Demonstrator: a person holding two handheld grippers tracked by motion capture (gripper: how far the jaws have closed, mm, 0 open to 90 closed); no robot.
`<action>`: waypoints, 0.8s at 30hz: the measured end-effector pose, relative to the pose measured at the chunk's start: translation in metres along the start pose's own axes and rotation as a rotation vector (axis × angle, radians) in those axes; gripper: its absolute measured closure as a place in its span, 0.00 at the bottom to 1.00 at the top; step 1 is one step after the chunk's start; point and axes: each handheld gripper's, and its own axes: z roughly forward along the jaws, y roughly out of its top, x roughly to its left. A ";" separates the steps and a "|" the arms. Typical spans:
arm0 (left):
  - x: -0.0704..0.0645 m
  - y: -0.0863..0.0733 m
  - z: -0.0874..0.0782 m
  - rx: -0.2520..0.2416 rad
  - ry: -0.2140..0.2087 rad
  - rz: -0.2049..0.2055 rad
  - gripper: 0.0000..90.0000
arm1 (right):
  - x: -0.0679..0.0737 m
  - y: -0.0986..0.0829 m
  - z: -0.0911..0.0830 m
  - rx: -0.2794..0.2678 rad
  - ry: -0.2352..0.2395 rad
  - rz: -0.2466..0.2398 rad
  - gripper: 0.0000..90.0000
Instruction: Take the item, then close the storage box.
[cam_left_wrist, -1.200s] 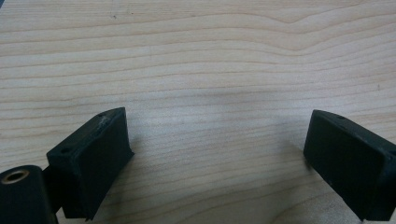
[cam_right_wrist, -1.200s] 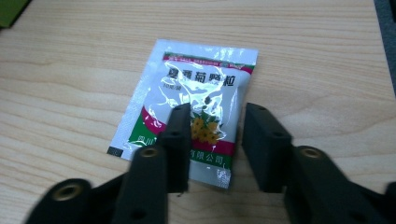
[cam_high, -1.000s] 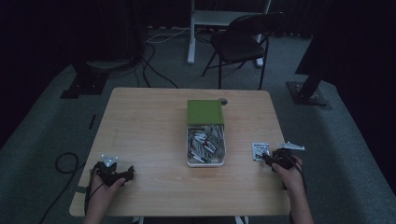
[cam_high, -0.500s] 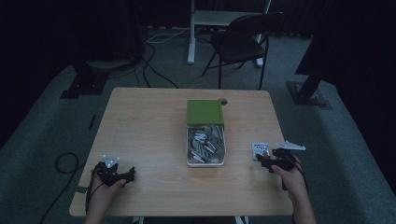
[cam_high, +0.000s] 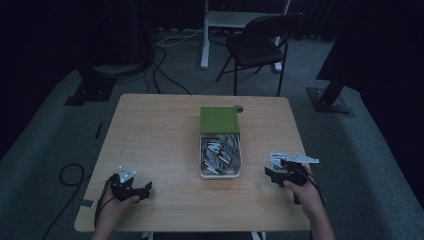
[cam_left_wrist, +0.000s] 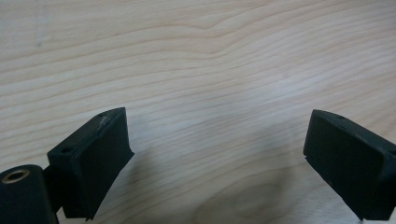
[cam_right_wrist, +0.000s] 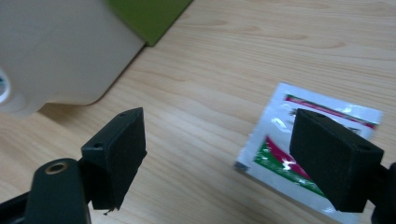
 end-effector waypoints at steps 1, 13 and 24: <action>-0.003 0.001 0.000 -0.002 -0.009 0.008 0.09 | 0.002 -0.001 0.001 -0.001 0.006 -0.011 0.20; -0.033 0.007 0.002 -0.022 -0.095 0.091 0.09 | 0.028 -0.007 0.010 0.034 0.156 -0.134 0.15; -0.054 0.015 0.007 -0.057 -0.163 0.157 0.09 | 0.046 -0.007 0.017 0.030 0.203 -0.176 0.15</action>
